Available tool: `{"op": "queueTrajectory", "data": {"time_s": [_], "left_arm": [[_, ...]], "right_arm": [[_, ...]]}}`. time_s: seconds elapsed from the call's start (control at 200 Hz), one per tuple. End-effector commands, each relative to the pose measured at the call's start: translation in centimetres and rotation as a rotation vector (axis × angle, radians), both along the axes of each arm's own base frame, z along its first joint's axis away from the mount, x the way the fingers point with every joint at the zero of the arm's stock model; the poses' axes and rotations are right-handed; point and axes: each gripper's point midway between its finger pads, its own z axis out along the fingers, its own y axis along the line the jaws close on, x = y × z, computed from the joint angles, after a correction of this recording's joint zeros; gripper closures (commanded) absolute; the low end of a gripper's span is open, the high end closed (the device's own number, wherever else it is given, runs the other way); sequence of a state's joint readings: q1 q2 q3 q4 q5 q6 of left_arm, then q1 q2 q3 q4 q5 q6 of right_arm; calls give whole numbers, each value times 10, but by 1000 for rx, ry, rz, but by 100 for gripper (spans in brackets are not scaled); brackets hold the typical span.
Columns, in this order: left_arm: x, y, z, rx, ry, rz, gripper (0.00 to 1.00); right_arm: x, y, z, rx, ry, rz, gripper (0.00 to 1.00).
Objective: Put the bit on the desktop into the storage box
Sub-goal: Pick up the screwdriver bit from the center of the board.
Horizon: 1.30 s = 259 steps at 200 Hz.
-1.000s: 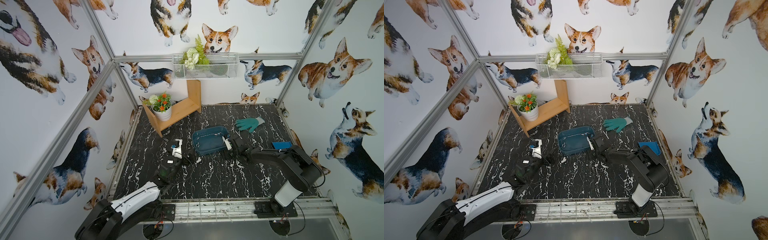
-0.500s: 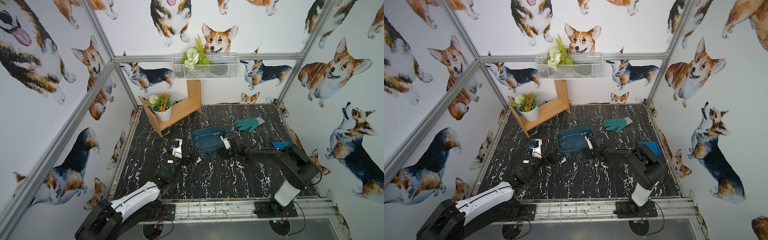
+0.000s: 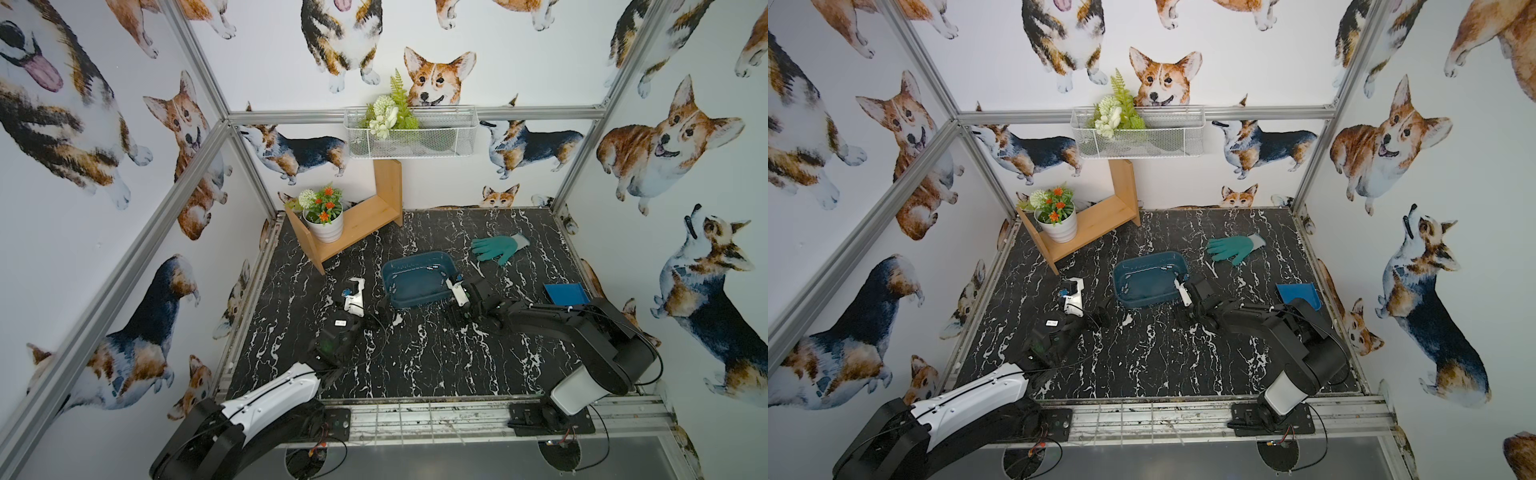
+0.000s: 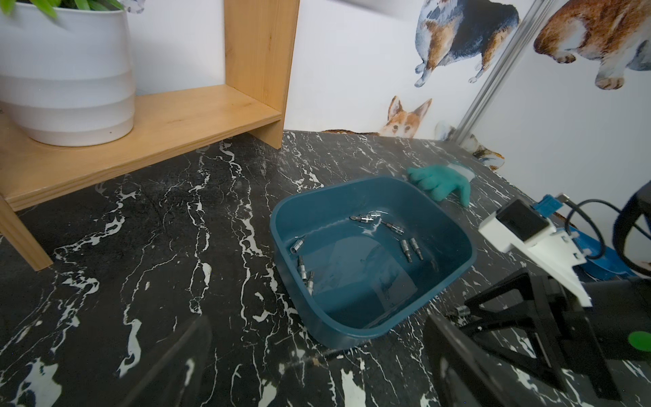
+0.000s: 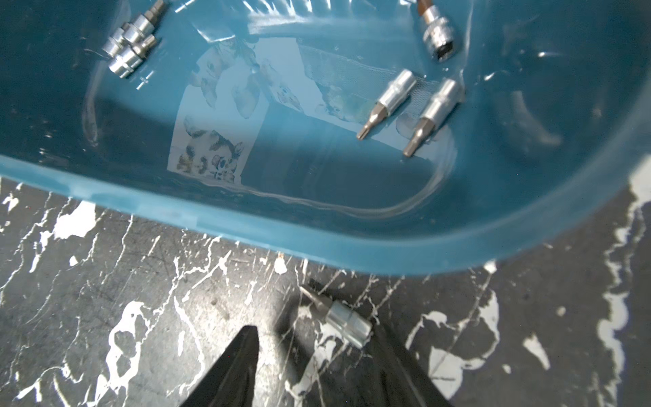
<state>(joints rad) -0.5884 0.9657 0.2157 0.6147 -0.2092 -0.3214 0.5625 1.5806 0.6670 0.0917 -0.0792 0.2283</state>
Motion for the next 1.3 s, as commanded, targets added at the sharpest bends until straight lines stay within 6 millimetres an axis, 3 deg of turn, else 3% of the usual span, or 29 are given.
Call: {"op": "queueTrajectory", "data": {"time_s": [0.0, 0.1, 0.31, 0.691, 1.291], "left_arm": [[2, 0, 6, -2, -17, 5, 0], [2, 0, 6, -2, -17, 6, 0], [2, 0, 6, -4, -17, 7, 0], [2, 1, 6, 1, -16, 9, 0], [2, 1, 7, -1, -19, 11, 0]], "right_arm": [[-7, 0, -6, -4, 44, 4, 50], [-8, 2, -6, -4, 48, 9, 52], [2, -11, 1, -59, -11, -46, 47], [6, 6, -1, -28, -27, 44, 46], [-17, 11, -1, -14, 17, 68, 53]]}}
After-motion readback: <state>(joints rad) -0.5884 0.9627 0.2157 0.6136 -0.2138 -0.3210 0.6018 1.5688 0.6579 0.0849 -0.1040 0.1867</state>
